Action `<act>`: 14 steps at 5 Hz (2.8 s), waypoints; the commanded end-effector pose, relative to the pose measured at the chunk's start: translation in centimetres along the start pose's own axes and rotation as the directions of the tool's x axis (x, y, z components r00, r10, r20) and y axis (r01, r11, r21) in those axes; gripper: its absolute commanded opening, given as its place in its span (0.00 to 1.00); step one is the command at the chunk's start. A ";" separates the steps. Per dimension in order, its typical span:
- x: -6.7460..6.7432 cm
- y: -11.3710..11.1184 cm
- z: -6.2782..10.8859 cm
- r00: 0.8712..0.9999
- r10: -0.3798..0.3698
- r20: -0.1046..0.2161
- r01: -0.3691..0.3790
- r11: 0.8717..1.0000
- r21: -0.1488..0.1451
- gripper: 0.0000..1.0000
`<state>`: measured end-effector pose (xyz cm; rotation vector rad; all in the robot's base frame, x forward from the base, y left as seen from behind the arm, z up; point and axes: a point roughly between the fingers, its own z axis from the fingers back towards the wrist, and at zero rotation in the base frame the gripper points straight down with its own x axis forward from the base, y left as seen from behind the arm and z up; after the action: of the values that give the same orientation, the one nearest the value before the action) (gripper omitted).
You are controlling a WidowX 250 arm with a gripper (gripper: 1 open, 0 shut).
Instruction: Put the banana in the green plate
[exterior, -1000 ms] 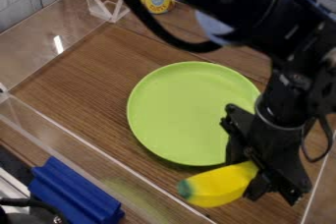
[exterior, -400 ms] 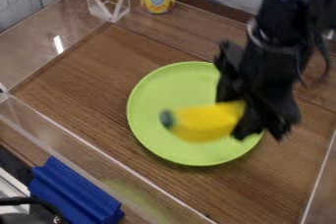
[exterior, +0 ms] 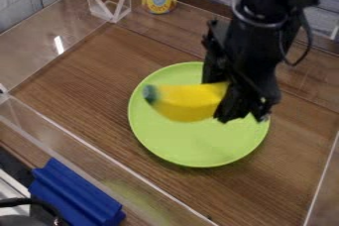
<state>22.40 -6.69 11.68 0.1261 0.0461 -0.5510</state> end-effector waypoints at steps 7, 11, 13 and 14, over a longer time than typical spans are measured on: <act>1.1 1.2 -3.2 0.993 -0.024 0.117 0.021 0.999 0.028 0.00; 1.3 1.6 -3.7 0.991 -0.017 0.136 0.013 0.999 0.031 0.00; 1.4 2.0 -3.3 0.990 -0.005 0.143 0.002 1.000 0.017 0.00; 1.3 2.2 -3.4 0.990 -0.002 0.143 0.000 1.000 0.012 1.00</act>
<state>23.86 -5.02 7.49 0.0986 -0.0579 -0.5632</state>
